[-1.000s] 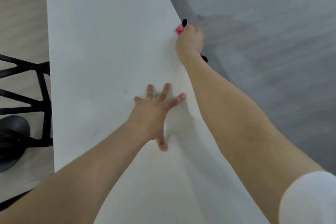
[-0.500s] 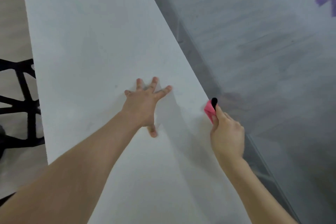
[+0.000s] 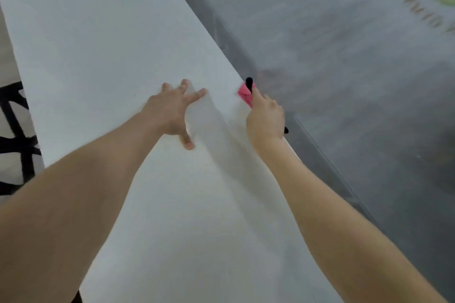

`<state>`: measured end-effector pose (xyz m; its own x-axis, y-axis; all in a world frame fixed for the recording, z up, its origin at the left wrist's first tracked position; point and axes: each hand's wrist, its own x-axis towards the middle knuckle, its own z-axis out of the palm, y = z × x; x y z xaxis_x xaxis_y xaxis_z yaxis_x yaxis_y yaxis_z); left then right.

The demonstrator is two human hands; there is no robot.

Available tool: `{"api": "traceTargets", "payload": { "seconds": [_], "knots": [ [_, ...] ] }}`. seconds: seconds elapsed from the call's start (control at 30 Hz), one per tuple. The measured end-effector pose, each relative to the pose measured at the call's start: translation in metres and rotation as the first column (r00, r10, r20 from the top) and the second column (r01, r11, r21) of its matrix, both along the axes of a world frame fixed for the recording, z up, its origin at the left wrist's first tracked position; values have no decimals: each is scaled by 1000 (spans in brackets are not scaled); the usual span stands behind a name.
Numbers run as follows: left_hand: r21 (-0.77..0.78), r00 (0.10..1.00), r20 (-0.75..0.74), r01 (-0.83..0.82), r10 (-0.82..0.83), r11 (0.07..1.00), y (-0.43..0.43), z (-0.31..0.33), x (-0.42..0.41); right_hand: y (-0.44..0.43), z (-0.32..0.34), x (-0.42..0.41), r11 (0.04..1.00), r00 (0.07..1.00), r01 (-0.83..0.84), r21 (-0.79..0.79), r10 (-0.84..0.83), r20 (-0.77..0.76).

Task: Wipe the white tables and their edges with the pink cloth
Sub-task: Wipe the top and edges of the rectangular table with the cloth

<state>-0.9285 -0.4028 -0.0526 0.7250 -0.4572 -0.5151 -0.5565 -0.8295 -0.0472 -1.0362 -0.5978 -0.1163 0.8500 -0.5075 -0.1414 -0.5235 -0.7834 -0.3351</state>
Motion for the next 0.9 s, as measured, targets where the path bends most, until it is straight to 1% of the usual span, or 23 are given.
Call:
{"api": "traceTargets", "payload": {
  "seconds": [0.07,0.13,0.17,0.23,0.3,0.37,0.43,0.5,0.57,0.6,0.67,0.77,0.83,0.9],
  "knots": [
    [-33,1000,24,-6,6,999,-2,10,-19,-11,-1,-103,998,998,59,16,-60,26],
    [-121,997,81,9,0,993,-5,15,-53,-22,2,-204,991,991,133,17,-133,21],
    [-158,995,102,28,-11,987,-6,16,-75,-24,5,-245,986,986,165,4,-165,-8],
    [-207,995,75,79,-64,975,-10,19,-125,-19,13,-291,971,968,240,13,-238,-81],
    [-243,993,-10,110,-116,964,-14,23,-176,-12,17,-281,950,948,311,31,-308,-80],
    [-251,985,-57,141,-160,958,-16,20,-224,-6,18,-231,958,957,288,-4,-288,-38],
    [-185,975,-73,192,-208,964,-15,11,-262,-3,15,-165,979,978,206,-2,-206,-16],
    [-107,976,-82,195,-204,975,-15,0,-279,2,21,-109,983,982,181,21,-180,-51],
    [-63,979,-83,180,-185,982,-18,-6,-281,5,23,-97,987,983,160,9,-159,-97],
    [-53,981,-80,175,-179,983,-20,-7,-280,3,23,-110,990,984,144,-4,-144,-106],
    [-36,979,-94,179,-182,983,-22,-4,-280,-8,20,-170,992,987,123,-2,-123,-108],
    [-25,976,-95,197,-198,980,-21,-6,-279,-23,17,-314,964,959,262,-35,-264,-99],
    [-20,977,-89,194,-195,981,-21,-8,-278,-28,22,-398,946,935,317,-71,-324,-144],
    [-8,977,-89,195,-195,981,-25,-9,-276,-27,28,-435,931,907,354,-92,-365,-208]
  ]
}}
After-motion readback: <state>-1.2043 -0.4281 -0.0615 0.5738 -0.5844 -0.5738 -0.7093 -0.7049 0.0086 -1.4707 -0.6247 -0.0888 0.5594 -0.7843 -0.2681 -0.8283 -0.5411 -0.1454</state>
